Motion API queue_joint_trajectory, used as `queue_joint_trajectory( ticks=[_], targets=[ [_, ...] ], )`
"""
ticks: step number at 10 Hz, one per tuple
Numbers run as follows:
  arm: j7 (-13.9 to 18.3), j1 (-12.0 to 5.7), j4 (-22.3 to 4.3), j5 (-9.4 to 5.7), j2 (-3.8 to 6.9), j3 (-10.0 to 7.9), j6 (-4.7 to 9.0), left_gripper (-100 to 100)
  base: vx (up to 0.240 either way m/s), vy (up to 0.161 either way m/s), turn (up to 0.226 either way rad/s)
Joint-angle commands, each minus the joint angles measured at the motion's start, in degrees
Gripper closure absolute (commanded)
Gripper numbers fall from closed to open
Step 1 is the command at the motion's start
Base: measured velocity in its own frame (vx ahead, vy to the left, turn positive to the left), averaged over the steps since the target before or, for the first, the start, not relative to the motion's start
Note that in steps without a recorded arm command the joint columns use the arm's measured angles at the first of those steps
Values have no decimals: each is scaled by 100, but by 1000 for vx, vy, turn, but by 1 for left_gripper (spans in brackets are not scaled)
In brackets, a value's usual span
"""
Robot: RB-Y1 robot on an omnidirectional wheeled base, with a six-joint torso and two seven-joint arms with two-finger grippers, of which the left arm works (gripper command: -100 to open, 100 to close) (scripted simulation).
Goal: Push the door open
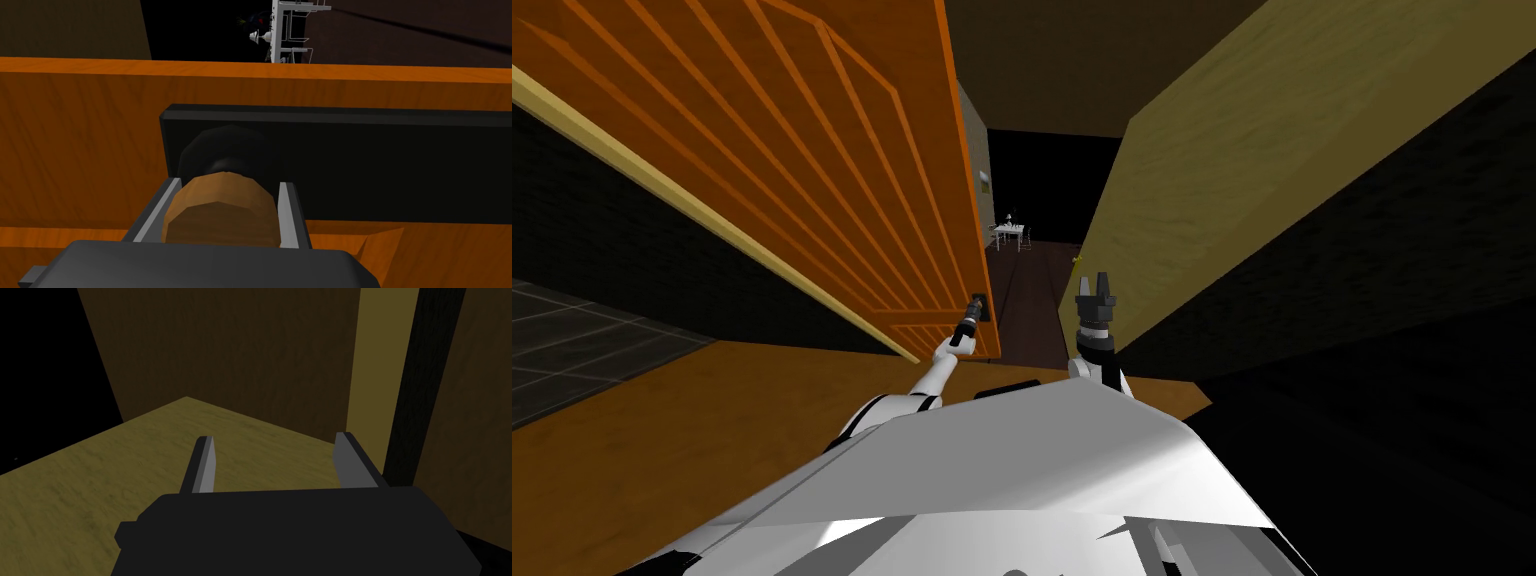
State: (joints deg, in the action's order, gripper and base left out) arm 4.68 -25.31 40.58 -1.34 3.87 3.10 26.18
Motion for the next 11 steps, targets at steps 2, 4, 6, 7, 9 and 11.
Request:
queue_joint_trajectory(
  ticks=[2, 4, 6, 7, 9, 11],
  targets=[
    [-79, -109, -180, -62, 95, -212, 78, 100, 153, -92, 47],
    [-91, -107, -183, -72, 108, -245, 77, 100, 140, -78, 45],
    [-141, -101, -196, -115, 161, -384, 72, 100, 139, -130, 57],
    [-141, -101, -196, -115, 161, -384, 72, 100, 104, -73, 49],
    [-193, -95, -210, -160, 211, -529, 66, 100, 80, -59, 26],
    [-206, -93, -214, -171, 222, -565, 65, 100, 134, -106, 72]
  ],
)
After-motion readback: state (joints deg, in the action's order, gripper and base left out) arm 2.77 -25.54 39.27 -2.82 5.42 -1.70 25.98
